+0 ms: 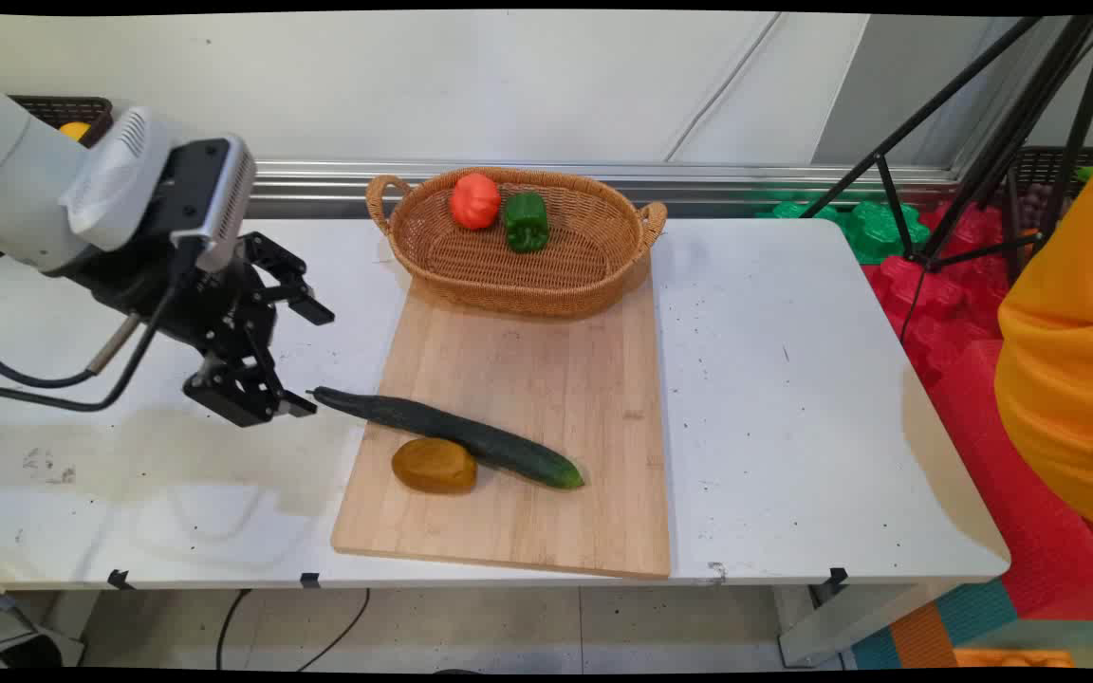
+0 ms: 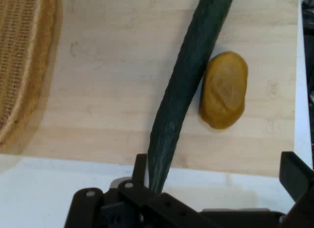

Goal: Pick up the potato from the cutting board

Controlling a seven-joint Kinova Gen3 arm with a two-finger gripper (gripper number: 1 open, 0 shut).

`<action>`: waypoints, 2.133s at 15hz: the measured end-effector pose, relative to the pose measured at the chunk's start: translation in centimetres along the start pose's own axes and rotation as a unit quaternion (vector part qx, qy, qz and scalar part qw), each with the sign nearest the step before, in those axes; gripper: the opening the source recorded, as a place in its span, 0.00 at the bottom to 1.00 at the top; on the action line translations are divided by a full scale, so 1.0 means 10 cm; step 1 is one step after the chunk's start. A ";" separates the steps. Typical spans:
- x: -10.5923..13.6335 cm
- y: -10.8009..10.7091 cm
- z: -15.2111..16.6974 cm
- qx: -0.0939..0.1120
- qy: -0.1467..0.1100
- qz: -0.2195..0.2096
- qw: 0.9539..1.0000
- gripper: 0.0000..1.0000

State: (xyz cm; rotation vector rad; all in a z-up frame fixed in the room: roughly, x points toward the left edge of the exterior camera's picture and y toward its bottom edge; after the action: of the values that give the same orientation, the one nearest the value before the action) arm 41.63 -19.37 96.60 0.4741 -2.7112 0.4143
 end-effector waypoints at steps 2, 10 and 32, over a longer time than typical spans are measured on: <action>0.06 0.01 0.09 -0.002 -0.005 0.010 1.000 1.00; 0.27 0.07 0.59 -0.018 -0.038 0.030 0.999 1.00; 0.57 0.33 1.71 -0.050 -0.072 -0.009 0.996 0.00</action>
State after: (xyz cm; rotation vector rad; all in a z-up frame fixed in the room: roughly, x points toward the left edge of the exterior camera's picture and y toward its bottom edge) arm 30.38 -23.72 82.83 0.5188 -2.8481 0.2454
